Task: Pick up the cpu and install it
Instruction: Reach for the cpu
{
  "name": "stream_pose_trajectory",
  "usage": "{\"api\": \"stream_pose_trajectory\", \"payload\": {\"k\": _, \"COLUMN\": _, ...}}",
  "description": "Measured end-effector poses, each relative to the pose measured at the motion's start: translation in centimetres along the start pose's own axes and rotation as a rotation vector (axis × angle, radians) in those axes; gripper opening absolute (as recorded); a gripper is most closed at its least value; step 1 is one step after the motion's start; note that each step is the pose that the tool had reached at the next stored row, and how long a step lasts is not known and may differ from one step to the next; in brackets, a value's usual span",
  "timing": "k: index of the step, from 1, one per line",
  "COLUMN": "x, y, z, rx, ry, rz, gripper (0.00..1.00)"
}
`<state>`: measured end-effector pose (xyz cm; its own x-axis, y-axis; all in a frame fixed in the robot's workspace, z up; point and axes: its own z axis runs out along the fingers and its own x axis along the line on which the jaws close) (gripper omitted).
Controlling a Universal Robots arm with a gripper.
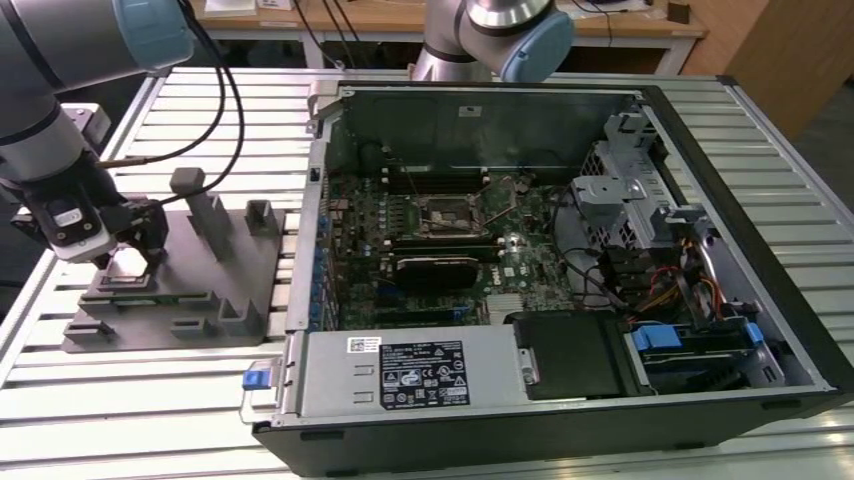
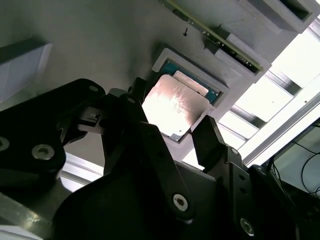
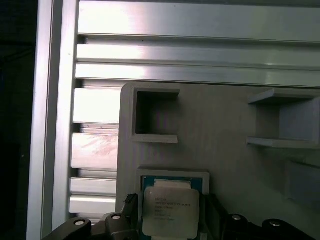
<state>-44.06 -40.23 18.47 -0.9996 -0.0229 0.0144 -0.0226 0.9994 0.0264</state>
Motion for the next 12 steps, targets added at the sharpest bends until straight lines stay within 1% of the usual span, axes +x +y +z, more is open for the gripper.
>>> {"api": "stream_pose_trajectory", "payload": {"k": 12, "x": 0.0, "y": -0.15, "z": -0.16, "rx": 0.0, "ry": -0.0014, "rz": 0.0, "gripper": 0.65}}
